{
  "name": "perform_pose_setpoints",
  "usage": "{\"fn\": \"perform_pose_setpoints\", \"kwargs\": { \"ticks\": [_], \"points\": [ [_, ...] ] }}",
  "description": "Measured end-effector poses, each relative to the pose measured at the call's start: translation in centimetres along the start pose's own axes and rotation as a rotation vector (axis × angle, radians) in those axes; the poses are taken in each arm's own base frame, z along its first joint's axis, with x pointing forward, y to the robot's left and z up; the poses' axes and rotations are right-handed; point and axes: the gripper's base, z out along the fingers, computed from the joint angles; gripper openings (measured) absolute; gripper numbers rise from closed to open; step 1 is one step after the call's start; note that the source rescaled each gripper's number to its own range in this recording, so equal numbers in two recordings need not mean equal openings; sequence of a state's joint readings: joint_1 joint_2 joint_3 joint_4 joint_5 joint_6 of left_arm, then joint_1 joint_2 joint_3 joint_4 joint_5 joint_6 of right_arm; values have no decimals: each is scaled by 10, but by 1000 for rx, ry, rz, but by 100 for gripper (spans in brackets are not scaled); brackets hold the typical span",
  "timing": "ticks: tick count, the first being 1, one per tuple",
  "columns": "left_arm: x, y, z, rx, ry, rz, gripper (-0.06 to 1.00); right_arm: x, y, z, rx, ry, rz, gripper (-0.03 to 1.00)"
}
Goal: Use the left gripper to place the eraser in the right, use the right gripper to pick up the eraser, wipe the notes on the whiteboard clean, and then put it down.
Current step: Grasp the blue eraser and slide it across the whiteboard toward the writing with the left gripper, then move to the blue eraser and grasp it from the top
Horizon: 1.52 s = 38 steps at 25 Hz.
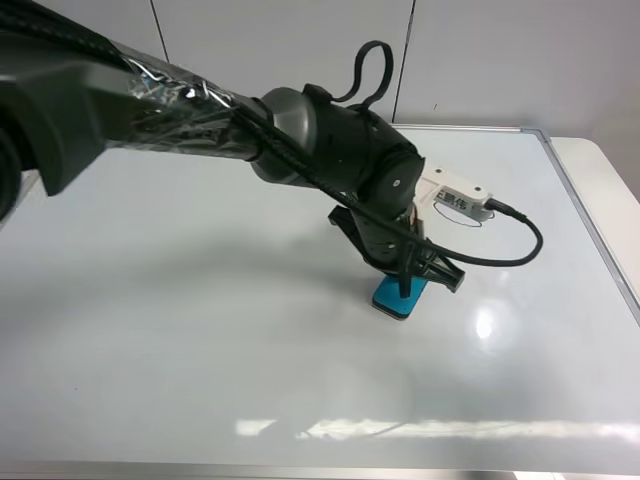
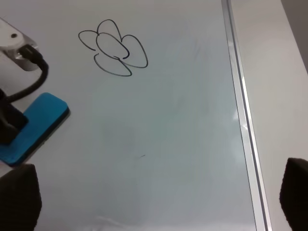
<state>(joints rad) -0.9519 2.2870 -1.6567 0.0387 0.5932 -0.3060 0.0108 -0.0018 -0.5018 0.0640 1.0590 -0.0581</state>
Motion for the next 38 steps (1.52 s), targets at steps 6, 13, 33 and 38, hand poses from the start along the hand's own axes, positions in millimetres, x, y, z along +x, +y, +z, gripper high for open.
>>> {"fn": "perform_pose_setpoints", "kwargs": {
  "ticks": [6, 13, 33, 38],
  "points": [
    [-16, -17, 7, 1, 50, 58, 0, 0, -1, 0, 9, 0, 6, 100],
    [-18, -17, 6, -2, 68, 86, 0, 0, -2, 0, 26, 1, 19, 100],
    [-67, -21, -65, -83, 76, 164, 99, 0, -4, 0, 42, 1, 24, 100],
    [-74, -3, -89, -121, 69, 152, 99, 0, -4, 0, 42, 1, 24, 100]
  ]
}}
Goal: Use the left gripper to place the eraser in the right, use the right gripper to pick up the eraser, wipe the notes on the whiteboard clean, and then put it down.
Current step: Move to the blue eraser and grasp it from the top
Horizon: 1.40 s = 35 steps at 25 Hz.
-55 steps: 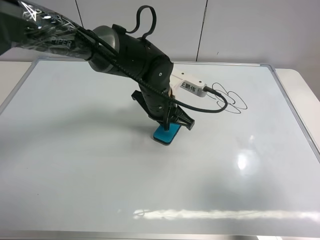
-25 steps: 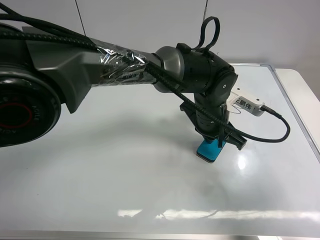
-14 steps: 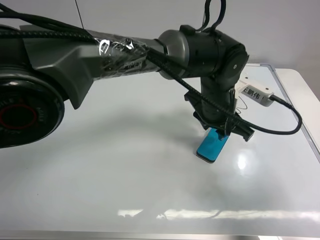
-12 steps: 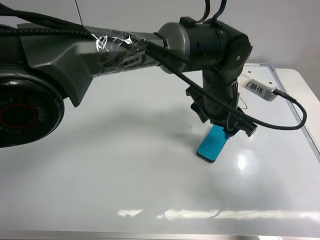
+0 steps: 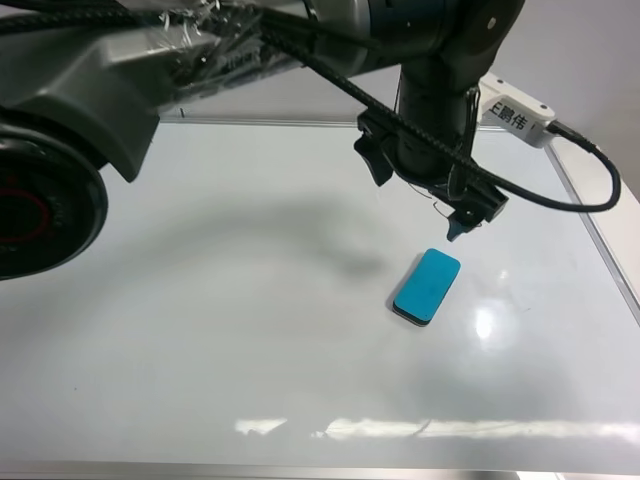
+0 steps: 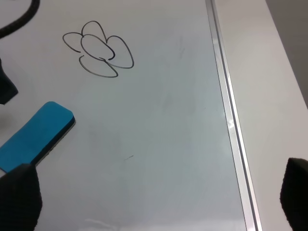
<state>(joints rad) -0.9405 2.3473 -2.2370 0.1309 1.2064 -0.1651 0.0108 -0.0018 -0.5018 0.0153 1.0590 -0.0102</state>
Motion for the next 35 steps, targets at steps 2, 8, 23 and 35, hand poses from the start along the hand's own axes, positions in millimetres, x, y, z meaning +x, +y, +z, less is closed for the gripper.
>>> {"fn": "perform_pose_setpoints", "kwargs": {
  "ticks": [2, 8, 23, 35],
  "points": [
    [-4, 19, -14, -11, -28, -26, 99, 0, 0, 0, 0, 0, 0, 100],
    [-2, 91, -70, -65, -116, -146, 99, 0, 0, 0, 0, 0, 0, 100],
    [142, 221, -180, -229, -49, -484, 100, 0, 0, 0, 0, 0, 1, 100],
    [293, 228, -326, -543, -309, -804, 100, 0, 0, 0, 0, 0, 1, 100]
  ]
}}
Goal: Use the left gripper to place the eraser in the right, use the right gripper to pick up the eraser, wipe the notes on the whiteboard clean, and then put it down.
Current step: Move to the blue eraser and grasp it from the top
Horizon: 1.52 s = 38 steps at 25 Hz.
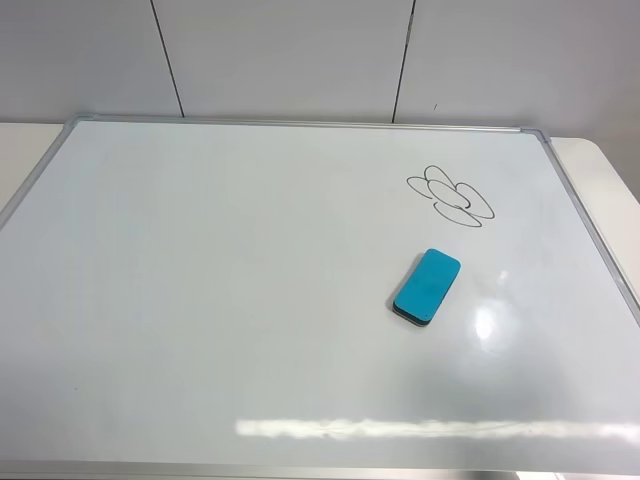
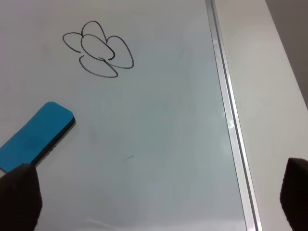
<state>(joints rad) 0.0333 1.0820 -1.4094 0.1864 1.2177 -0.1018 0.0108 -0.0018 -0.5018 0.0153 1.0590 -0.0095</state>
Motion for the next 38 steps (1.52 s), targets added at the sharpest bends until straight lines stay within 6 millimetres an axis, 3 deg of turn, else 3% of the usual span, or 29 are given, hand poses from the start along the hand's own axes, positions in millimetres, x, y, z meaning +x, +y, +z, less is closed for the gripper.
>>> {"fn": "perform_pose_setpoints", "kwargs": {
  "ticks": [4, 9, 12, 16, 20, 26, 33, 38],
  "points": [
    [24, 12, -61, 6, -175, -36, 100, 0, 0, 0, 0, 0, 9, 100],
    [59, 22, -112, 11, -330, -63, 100, 0, 0, 0, 0, 0, 9, 100],
    [91, 27, -133, 14, -404, -76, 100, 0, 0, 0, 0, 0, 9, 100],
    [143, 30, -140, 16, -460, -91, 100, 0, 0, 0, 0, 0, 9, 100],
    [189, 29, -128, 25, -476, -129, 100, 0, 0, 0, 0, 0, 9, 100],
    [230, 20, -82, 48, -379, -146, 100, 0, 0, 0, 0, 0, 9, 100],
    [250, 10, -32, 68, -303, -137, 100, 0, 0, 0, 0, 0, 9, 100],
    [255, 6, -18, 85, -314, -139, 100, 0, 0, 0, 0, 0, 9, 100]
  ]
}}
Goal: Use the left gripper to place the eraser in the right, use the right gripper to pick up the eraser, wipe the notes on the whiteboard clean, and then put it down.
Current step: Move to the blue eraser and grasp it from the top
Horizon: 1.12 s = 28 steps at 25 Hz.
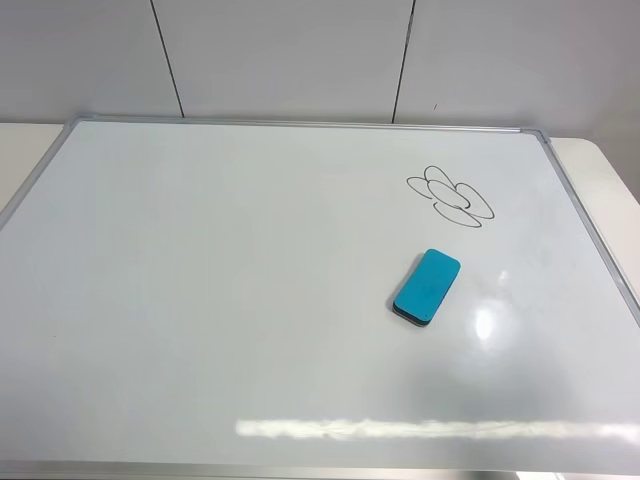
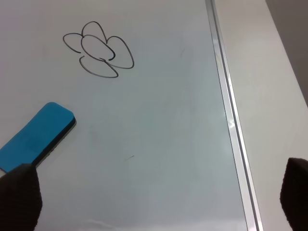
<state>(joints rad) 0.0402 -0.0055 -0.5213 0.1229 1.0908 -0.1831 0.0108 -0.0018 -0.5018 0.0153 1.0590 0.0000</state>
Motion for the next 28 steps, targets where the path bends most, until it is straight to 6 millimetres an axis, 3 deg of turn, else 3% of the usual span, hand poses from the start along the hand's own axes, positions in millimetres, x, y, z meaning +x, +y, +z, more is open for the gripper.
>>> {"fn": "perform_pose_setpoints", "kwargs": {
  "ticks": [28],
  "points": [
    [0, -1, 2, 47, -8, 14, 100, 0, 0, 0, 3, 0, -2, 100]
  ]
}}
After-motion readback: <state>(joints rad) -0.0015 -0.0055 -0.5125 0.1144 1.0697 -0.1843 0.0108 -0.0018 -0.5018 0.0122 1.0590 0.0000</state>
